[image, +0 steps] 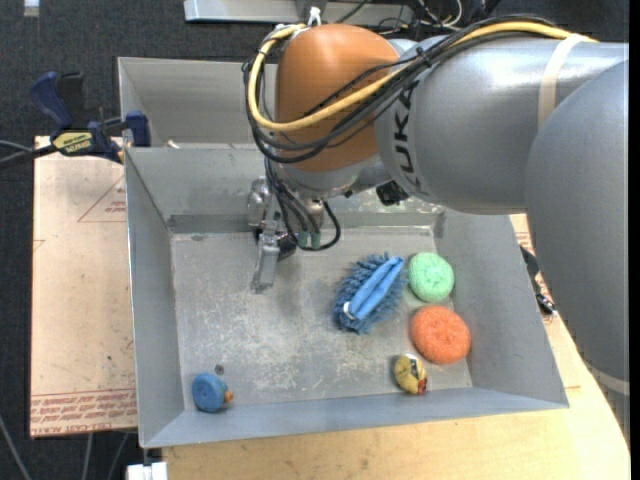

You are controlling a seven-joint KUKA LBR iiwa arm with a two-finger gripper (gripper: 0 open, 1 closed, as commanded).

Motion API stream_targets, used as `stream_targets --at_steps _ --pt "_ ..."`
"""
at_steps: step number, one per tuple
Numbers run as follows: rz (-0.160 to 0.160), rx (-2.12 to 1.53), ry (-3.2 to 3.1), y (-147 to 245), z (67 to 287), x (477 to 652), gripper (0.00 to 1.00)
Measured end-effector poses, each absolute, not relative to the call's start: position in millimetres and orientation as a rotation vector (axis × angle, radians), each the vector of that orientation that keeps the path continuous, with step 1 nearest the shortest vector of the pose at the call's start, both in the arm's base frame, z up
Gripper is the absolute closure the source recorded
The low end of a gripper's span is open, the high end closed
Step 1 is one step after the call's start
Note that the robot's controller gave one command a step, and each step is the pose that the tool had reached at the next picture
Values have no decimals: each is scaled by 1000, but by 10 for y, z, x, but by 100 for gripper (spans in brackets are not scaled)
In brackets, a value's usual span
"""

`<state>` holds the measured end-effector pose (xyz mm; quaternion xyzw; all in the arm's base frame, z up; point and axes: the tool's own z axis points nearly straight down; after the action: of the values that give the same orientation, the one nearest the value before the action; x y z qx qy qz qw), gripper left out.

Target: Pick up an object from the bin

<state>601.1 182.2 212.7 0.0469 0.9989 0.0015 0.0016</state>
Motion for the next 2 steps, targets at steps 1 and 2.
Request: stream_targets --at_steps 1,2 --pt "1 116 3145 1783 1811 6245 0" --pt "8 293 3124 1316 1930 6103 0"
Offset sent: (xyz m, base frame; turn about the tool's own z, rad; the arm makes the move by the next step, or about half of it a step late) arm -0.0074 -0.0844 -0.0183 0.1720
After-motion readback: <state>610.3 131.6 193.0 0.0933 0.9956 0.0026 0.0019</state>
